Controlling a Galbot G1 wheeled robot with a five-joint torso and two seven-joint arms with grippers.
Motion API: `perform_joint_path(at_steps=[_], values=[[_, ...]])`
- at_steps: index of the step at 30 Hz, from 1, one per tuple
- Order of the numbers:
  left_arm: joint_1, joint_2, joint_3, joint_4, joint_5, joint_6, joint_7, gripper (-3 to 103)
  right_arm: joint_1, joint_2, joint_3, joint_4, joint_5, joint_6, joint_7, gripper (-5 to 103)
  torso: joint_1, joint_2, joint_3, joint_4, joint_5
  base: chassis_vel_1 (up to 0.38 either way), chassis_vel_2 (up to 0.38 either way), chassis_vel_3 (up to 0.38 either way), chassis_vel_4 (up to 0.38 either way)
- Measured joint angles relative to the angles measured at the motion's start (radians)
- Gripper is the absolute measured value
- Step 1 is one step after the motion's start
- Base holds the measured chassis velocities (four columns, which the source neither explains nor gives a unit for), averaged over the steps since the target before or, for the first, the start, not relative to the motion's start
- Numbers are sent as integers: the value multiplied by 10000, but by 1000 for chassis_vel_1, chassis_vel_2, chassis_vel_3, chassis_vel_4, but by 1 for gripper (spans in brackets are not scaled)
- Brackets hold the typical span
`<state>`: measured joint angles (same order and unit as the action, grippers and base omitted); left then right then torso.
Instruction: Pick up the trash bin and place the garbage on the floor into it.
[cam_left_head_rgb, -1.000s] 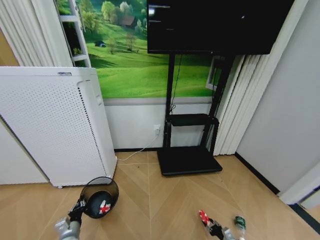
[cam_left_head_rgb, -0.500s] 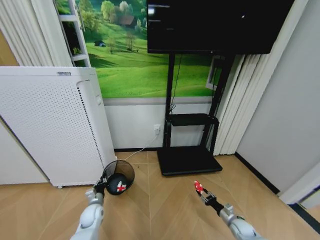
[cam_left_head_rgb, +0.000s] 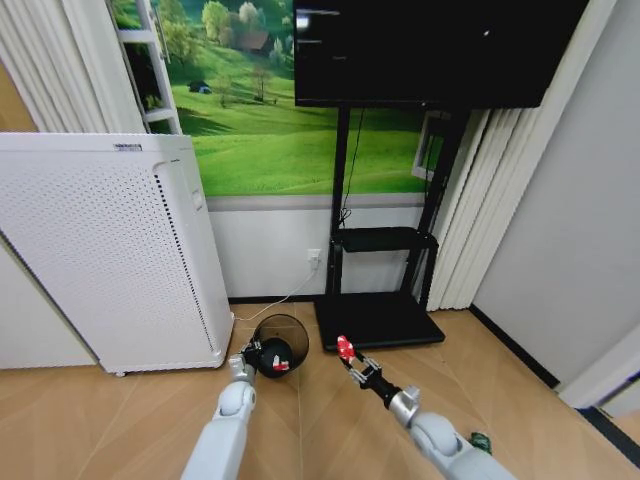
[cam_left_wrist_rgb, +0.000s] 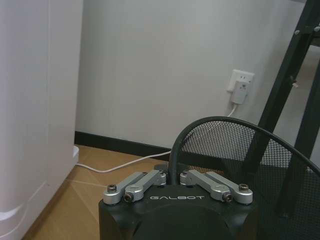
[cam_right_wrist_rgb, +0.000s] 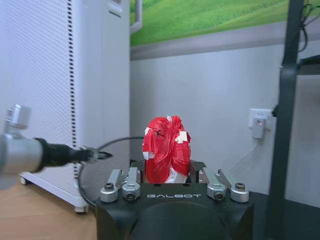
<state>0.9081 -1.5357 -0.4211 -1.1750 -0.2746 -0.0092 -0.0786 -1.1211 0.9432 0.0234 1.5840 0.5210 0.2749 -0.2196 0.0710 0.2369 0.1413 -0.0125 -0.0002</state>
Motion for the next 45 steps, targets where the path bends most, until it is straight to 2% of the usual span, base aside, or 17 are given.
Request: perform_joint_path(at_steps=[6, 7, 13, 18, 22, 23, 24, 27, 29, 30, 31, 34, 35, 39, 45], values=[[28, -287, 221, 6, 0, 131, -96, 6, 312, 326, -454, -103, -68, -15, 10, 46, 0, 0, -2, -1, 0, 0, 0, 0, 0], [129, -460, 348, 3, -3, 223, -179, 6, 760, 662, -826, -602, -86, -8, 14, 46, 0, -1, 0, -1, 4, 0, 0, 0, 0], [345, -743, 571, 40, 94, 260, -258, 6, 1820, 1487, -1499, -1677, -40, 19, 69, 46, 0, 0, -1, 1, 1, 0, 0, 0, 0], [451, -749, 690, 11, 6, 320, -302, 6, 2212, 1576, -1673, -1851, 148, -26, 131, 46, 0, -1, 0, 2, 0, 0, 0, 0, 0], [405, -744, 583, 59, -24, 322, -305, 6, 2402, 1373, -1766, -1847, 336, -163, 181, 44, 1, 0, 0, 0, 1, 0, 0, 0, 0], [377, -733, 565, 57, -55, 340, -305, 6, 2427, 1298, -1770, -1856, 356, -171, 182, 50, 0, 0, -1, 0, 2, 0, 0, 0, 0], [377, -733, 565, 57, -55, 340, -305, 6, 2427, 1298, -1770, -1856, 356, -171, 182, 50, 0, 0, -1, 0, 2, 0, 0, 0, 0], [329, -726, 561, 24, -118, 362, -306, 6, 2423, 1174, -1745, -1891, 375, -171, 179, 66, 0, 0, -1, -1, 2, 0, 0, 0, 0], [327, -726, 558, 24, -120, 362, -305, 6, 2415, 1146, -1736, -1891, 381, -171, 174, 66, 0, -1, -1, -1, 1, 0, 0, 0, 0], [325, -726, 556, 36, -119, 362, -299, 6, 2385, 1131, -1719, -1886, 388, -171, 163, 77, 1, 0, 0, -1, 2, 0, 0, 0, 0], [316, -728, 551, 65, -112, 360, -282, 6, 2359, 1136, -1709, -1873, 390, -171, 155, 83, 0, 0, -1, -1, 2, 0, 0, 0, 0], [298, -728, 511, 99, -104, 348, -264, 6, 2308, 1176, -1688, -1857, 377, -175, 146, 88, 0, 0, -1, -1, 2, 0, 0, 0, 0], [293, -726, 506, 104, -103, 342, -256, 6, 2291, 1189, -1688, -1859, 360, -181, 142, 93, 0, 0, -1, 0, 3, 0, 0, 0, 0], [288, -679, 497, 103, -114, 335, -241, 6, 2248, 1246, -1697, -1916, 326, -184, 129, 99, 0, 0, -1, 0, 2, 0, 0, 0, 0], [358, -568, 483, -4, -178, 338, -242, 6, 2293, 1371, -1749, -1977, 329, -189, 128, 100, 0, -1, -1, -1, 2, 0, 0, 0, 0]])
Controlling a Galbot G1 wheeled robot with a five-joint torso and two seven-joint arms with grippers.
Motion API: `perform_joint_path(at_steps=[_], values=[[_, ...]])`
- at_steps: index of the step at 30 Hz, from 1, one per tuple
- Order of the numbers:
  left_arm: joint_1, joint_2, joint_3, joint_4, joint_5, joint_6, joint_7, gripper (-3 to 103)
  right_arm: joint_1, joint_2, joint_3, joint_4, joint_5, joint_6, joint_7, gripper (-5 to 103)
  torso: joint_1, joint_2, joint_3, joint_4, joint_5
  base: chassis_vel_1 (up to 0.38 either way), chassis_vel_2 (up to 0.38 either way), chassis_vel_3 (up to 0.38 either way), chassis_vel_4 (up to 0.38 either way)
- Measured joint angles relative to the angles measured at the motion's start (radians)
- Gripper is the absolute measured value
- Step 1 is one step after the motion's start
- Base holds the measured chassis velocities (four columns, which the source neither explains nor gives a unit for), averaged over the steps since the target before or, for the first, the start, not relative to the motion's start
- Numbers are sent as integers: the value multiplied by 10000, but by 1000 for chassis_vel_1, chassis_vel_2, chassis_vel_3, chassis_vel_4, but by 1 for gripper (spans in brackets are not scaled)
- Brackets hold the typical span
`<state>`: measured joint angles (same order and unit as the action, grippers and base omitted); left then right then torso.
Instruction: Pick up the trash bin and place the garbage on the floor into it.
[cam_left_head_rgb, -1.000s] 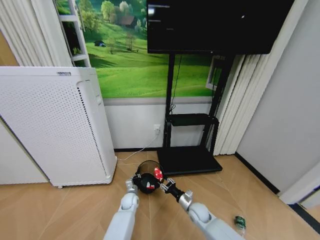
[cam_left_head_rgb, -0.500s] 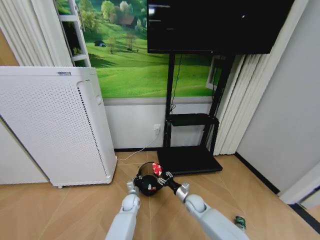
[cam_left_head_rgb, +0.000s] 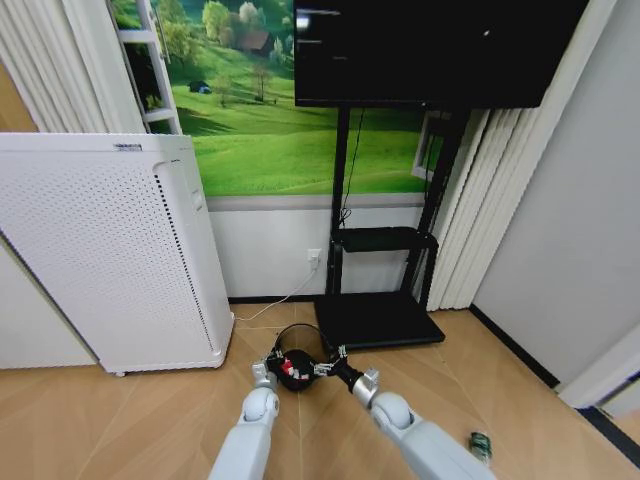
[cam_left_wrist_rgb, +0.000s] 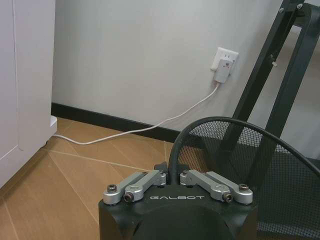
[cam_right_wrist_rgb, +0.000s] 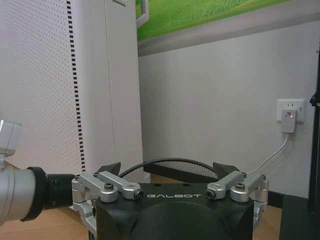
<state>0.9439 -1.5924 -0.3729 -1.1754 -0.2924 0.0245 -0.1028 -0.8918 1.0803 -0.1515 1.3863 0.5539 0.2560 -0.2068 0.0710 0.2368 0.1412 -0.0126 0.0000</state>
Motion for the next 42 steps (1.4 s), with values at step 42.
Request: perform_joint_path(at_steps=[42], values=[[5293, 2819, -4223, -4301, -2956, -762, 633, 6, -1023, -2649, 3162, -6074, 393, -1208, 2791, 100, -1, 1, -1, -2, -1, 0, 0, 0, 0]])
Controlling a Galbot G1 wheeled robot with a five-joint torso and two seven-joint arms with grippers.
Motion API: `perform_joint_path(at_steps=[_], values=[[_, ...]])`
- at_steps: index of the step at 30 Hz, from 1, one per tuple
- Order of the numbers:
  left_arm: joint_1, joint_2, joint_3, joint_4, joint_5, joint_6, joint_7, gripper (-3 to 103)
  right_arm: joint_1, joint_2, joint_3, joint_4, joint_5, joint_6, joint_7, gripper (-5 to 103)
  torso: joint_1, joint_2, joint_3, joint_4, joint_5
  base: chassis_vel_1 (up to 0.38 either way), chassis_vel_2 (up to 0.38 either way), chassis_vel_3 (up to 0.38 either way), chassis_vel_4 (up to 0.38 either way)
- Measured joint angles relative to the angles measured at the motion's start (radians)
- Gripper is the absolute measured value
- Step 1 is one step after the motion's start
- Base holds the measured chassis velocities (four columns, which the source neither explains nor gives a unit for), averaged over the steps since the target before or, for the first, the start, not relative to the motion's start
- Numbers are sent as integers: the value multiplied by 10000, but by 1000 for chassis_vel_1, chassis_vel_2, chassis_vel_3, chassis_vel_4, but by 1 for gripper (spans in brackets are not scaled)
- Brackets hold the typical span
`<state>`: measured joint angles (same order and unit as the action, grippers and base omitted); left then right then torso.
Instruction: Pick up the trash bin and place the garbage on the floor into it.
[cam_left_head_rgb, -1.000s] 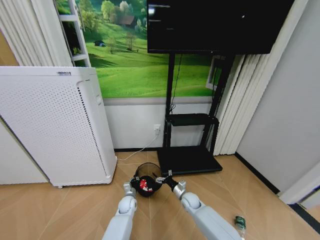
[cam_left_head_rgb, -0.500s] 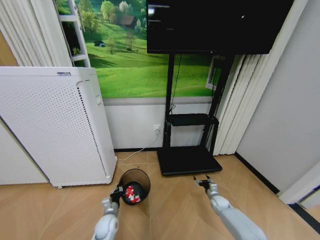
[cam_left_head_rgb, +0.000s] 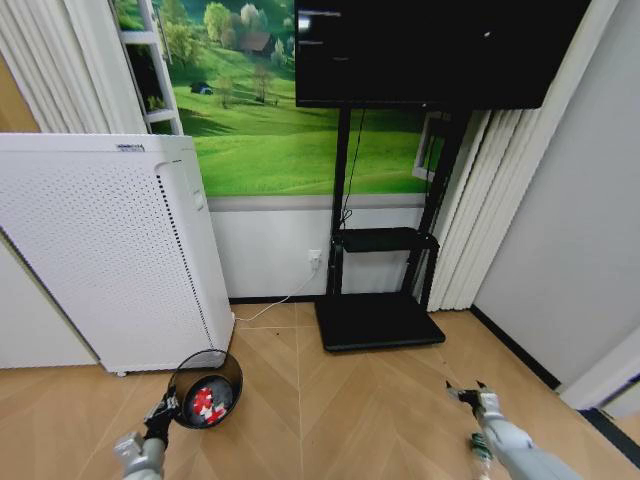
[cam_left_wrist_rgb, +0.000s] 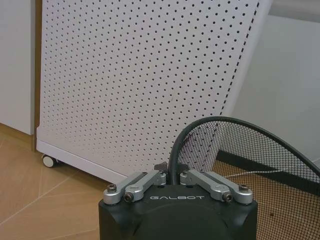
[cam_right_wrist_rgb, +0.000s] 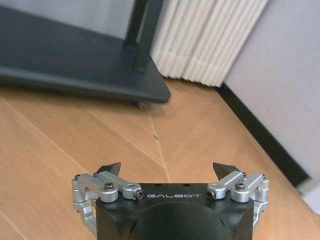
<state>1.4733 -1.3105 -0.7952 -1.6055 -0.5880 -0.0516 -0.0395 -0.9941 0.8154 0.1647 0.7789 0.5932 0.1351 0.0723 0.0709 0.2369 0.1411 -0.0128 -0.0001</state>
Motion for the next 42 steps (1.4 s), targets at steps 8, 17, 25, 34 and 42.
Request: perform_joint_path(at_steps=[8, 17, 25, 34, 42], values=[[-91, -29, -25, 125, -118, -64, 42, 6, -1491, -407, 861, 428, -826, -107, -373, 100, 0, 0, 0, 0, 1, 0, 0, 0, 0], [103, -47, -185, 67, -337, 5, 0, 6, -3536, -237, 2114, 1349, -1753, 21, -772, 100, 0, 1, 0, -1, 0, 0, 0, 0, 0], [226, 56, -290, 158, -309, -63, 16, 6, -3991, 216, 2431, 1452, -2121, 190, -929, 100, 0, 0, 0, 3, 0, 0, 0, 0, 0], [396, -176, -451, -39, 209, -65, 6, 6, -3693, 706, 2060, 1060, -1121, -586, -389, 100, 2, 0, 1, 3, 1, 0, 0, 0, 0], [542, -215, -602, -68, 414, -90, 0, 6, -3190, 875, 1515, 914, -805, -875, -303, 100, 2, 0, 1, 5, 0, 0, 0, 0, 0]])
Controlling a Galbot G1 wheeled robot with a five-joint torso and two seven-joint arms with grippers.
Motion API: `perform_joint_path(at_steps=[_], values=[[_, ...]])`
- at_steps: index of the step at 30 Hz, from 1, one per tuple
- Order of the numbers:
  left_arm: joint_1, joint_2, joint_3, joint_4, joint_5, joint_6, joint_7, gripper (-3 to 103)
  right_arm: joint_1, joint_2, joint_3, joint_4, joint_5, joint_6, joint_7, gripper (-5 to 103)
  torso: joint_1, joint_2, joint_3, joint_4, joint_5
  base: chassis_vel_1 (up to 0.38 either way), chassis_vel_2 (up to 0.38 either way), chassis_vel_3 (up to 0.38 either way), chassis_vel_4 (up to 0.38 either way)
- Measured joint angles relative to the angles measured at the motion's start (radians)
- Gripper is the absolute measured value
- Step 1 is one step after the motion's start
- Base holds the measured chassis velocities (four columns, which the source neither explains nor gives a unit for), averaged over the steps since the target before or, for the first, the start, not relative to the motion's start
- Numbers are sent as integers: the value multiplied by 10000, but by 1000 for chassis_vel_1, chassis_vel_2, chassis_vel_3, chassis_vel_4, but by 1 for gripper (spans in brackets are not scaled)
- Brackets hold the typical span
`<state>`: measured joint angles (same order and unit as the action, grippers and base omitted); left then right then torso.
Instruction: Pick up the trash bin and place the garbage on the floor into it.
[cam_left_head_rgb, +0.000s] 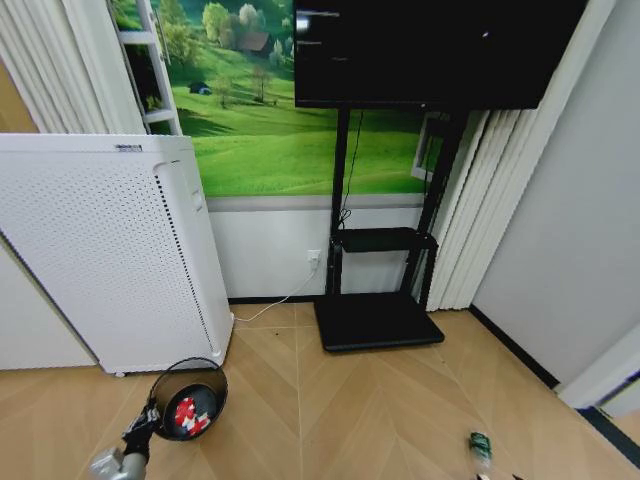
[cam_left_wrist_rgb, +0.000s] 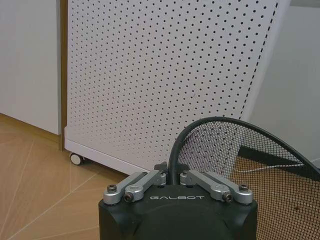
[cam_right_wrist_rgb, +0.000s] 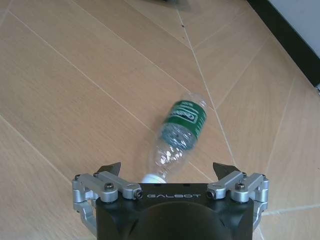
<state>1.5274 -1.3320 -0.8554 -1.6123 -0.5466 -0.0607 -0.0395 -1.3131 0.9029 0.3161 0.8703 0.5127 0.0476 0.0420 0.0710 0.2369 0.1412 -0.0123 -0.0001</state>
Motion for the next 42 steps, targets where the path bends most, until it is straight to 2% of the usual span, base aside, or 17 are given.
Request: perform_joint_path(at_steps=[7, 14, 24, 42], values=[[63, -151, -90, 23, 97, -122, 4, 6, 323, -5, -430, -9, 46, -43, 31, 100, 0, 0, 0, -3, 0, 0, 0, 0, 0], [170, -269, -132, 74, 226, -243, 42, 6, 1003, -30, -787, -758, 71, 50, -19, 100, 0, -2, 0, -3, 2, 0, 0, 0, 0], [53, -86, -175, 215, 259, -287, 77, 6, 1607, -150, -1130, -1464, 362, -100, -40, 100, 0, -2, 0, -2, 0, 0, 0, 0, 0], [173, 49, -257, 126, 95, -308, 96, 6, 2064, 157, -1666, -2176, 355, -172, -55, 100, 0, -2, 0, -2, 1, 0, 0, 0, 0]])
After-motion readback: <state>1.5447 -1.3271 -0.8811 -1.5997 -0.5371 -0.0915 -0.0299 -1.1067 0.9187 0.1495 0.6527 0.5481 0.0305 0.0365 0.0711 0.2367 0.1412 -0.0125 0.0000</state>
